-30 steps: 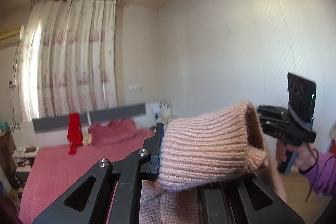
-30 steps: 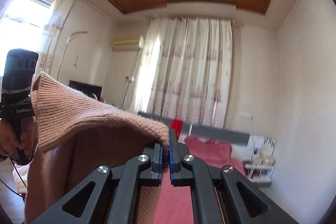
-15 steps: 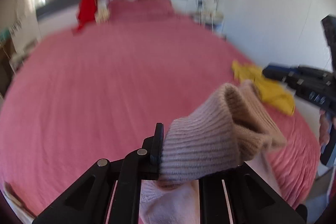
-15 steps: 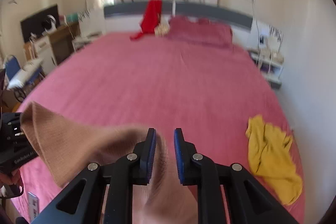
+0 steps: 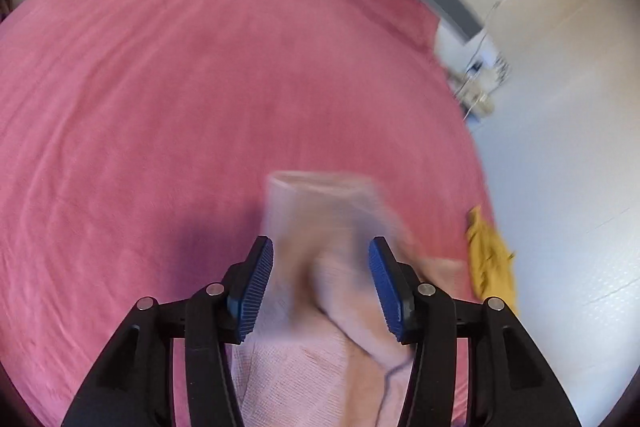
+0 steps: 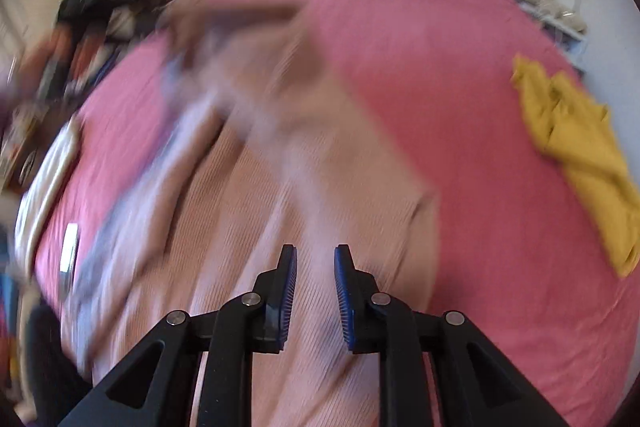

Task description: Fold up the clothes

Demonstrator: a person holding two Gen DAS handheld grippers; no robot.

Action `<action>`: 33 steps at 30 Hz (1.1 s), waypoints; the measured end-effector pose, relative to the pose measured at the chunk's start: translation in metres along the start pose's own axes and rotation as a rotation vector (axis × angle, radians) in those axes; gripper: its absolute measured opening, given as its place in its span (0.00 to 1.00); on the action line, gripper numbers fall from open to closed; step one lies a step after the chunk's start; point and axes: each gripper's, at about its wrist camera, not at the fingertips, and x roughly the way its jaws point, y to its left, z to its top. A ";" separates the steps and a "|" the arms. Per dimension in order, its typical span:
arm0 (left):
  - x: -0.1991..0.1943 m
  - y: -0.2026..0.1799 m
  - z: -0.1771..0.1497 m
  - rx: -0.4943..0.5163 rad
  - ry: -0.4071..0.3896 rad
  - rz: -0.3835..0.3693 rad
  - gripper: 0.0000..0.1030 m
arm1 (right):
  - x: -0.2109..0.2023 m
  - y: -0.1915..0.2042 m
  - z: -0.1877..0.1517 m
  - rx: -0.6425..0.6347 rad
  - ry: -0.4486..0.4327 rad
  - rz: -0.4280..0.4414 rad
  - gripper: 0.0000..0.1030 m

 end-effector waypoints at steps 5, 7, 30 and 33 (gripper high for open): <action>-0.039 -0.011 -0.056 0.199 -0.049 0.123 0.74 | 0.014 0.034 -0.061 -0.043 0.084 0.015 0.21; -0.046 -0.015 -0.105 0.295 -0.017 0.163 0.74 | 0.017 0.047 -0.078 -0.035 0.101 0.015 0.22; -0.021 0.040 -0.315 0.495 0.110 0.464 0.76 | -0.060 -0.124 -0.037 -0.047 -0.010 -0.461 0.07; -0.022 0.038 -0.310 0.509 0.093 0.488 0.76 | -0.109 -0.249 0.009 0.182 -0.083 -0.653 0.10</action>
